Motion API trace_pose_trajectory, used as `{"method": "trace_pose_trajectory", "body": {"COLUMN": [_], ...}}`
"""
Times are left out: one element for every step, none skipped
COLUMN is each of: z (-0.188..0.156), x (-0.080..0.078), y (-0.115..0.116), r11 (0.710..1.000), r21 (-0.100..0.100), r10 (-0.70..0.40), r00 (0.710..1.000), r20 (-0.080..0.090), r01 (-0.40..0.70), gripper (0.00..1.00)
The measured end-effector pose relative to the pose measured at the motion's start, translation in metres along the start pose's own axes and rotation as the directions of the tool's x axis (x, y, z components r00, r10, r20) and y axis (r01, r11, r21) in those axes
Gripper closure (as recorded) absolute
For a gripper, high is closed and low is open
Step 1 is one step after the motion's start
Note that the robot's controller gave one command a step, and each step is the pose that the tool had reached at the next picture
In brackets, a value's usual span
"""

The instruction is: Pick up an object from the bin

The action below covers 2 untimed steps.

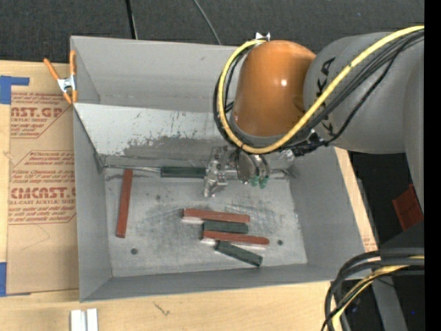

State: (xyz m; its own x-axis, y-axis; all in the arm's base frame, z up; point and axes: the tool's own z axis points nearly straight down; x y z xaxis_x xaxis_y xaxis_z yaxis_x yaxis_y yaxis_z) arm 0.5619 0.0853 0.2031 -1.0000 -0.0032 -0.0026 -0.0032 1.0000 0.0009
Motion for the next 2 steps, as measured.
{"method": "trace_pose_trajectory", "body": {"z": [-0.047,0.052], "x": [-0.013,0.037], "y": [-0.031,0.045], "r11": [0.999,0.994], "r21": [0.0,0.001], "r10": [-0.039,0.113], "r00": [0.999,0.994], "r20": [-0.006,-0.01], "r01": [0.039,-0.113], "gripper": [1.0,0.0]}}
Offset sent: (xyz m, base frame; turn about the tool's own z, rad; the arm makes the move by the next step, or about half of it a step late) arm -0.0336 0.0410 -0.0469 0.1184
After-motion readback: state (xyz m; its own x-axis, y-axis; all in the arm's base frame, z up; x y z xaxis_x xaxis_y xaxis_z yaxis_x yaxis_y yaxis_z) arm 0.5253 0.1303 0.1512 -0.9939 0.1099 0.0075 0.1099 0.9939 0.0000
